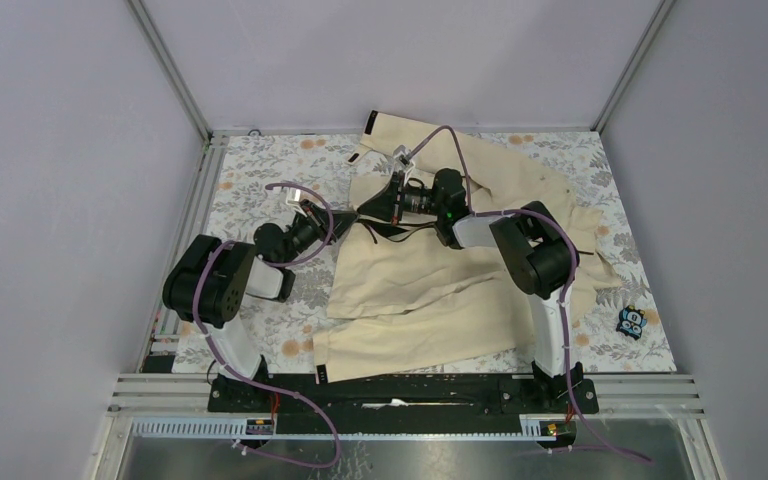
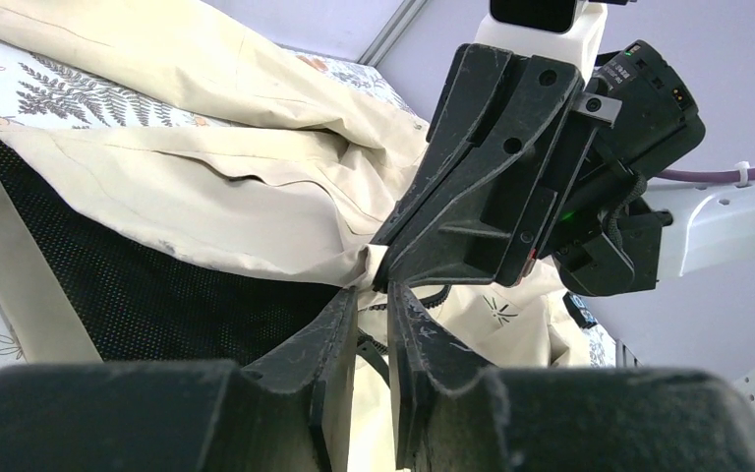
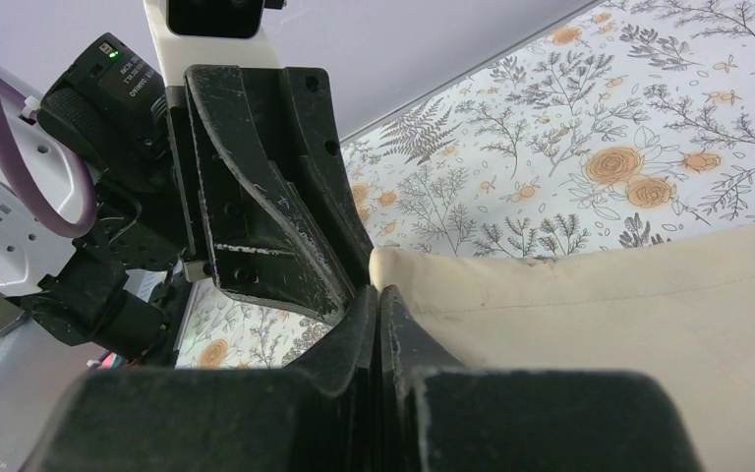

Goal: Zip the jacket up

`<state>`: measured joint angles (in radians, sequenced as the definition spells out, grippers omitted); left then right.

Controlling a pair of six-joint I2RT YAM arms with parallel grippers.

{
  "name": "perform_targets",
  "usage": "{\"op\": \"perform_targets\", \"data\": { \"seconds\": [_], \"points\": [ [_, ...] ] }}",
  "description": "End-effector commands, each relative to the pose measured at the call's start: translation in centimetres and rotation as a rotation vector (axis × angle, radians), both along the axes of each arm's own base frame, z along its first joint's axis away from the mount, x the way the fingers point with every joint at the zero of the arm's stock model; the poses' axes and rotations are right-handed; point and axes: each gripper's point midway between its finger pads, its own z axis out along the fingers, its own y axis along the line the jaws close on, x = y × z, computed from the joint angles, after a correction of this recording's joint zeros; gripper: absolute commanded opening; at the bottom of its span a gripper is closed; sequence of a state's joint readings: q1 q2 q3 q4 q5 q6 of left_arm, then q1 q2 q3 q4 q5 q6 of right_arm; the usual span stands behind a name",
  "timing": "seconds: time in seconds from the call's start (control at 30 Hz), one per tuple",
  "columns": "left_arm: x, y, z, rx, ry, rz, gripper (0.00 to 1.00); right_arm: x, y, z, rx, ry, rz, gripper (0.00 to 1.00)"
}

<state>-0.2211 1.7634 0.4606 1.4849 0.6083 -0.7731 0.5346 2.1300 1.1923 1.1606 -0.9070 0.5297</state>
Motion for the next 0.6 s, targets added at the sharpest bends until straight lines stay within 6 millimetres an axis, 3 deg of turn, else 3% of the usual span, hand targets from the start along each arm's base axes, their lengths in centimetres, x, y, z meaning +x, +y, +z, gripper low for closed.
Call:
{"op": "perform_targets", "data": {
  "seconds": [0.0, 0.13, 0.33, 0.5, 0.53, 0.57],
  "points": [
    [-0.1, -0.1, 2.2, -0.018, -0.116, -0.015, 0.19, -0.3, 0.9, 2.4, 0.053, -0.082, 0.041, 0.0],
    [-0.3, 0.2, 2.2, -0.01, -0.125, 0.004, 0.21, -0.3, 0.9, 2.4, 0.055, -0.082, 0.042, 0.0],
    [-0.7, 1.2, 2.3, -0.011, -0.12, 0.028, 0.39, -0.4, 0.9, 2.4, 0.055, -0.08, 0.046, 0.0],
    [-0.8, 1.5, 2.3, -0.012, -0.12, 0.037, 0.41, -0.4, 1.0, 2.5, 0.058, -0.081, 0.05, 0.0],
    [0.4, 2.4, 2.6, -0.028, -0.119, 0.116, 0.42, -0.4, 1.0, 2.5, 0.059, -0.081, 0.05, 0.0],
    [-0.4, 1.6, 2.4, -0.012, -0.123, 0.052, 0.42, -0.4, 1.0, 2.5, 0.059, -0.08, 0.05, 0.0]
  ]
}}
